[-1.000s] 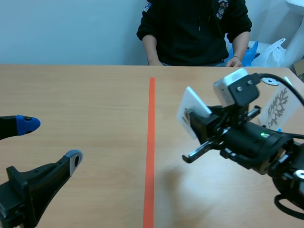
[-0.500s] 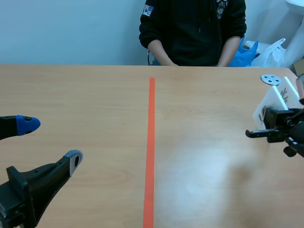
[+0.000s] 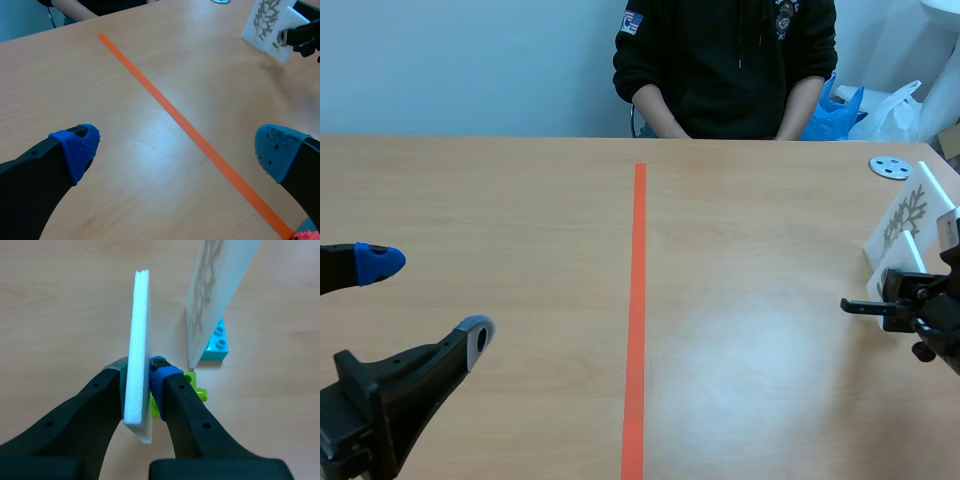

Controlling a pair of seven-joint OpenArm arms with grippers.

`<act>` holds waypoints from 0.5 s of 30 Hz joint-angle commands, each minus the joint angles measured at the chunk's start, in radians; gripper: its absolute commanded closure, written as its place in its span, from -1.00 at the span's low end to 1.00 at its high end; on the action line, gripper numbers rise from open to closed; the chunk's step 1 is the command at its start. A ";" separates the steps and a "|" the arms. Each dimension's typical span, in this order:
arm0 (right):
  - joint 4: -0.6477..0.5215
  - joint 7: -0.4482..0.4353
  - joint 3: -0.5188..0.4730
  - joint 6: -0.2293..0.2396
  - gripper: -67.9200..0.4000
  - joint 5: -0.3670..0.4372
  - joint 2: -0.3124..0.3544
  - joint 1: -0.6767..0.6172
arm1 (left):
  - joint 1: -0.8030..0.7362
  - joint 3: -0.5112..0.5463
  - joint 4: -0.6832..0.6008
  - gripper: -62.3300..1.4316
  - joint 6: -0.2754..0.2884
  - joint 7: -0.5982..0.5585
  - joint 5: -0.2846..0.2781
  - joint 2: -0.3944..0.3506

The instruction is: Sort the leaf by its shape. The table is split by an orange tape line. A compound leaf with several leaflets goes to the left side, a simple leaf with one blade goes to the right side. Return to the home posture when a red brick is placed on the table.

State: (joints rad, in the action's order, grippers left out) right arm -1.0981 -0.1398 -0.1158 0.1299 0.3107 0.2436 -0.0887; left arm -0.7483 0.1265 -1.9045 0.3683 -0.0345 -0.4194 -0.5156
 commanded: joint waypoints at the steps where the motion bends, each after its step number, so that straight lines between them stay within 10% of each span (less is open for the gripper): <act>1: 0.003 -0.024 0.001 -0.033 0.88 0.003 0.011 0.014 | 0.004 -0.004 -0.023 -1.00 0.001 -0.019 -0.006 0.003; 15: 0.025 -0.048 -0.043 -0.037 0.41 -0.012 0.012 0.014 | 0.004 -0.004 -0.023 -1.00 0.001 -0.021 -0.006 0.003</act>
State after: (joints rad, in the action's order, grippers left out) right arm -1.0508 -0.1749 -0.1555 0.0929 0.2962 0.2409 -0.0895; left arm -0.7479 0.1265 -1.9045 0.3683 -0.0357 -0.4194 -0.5156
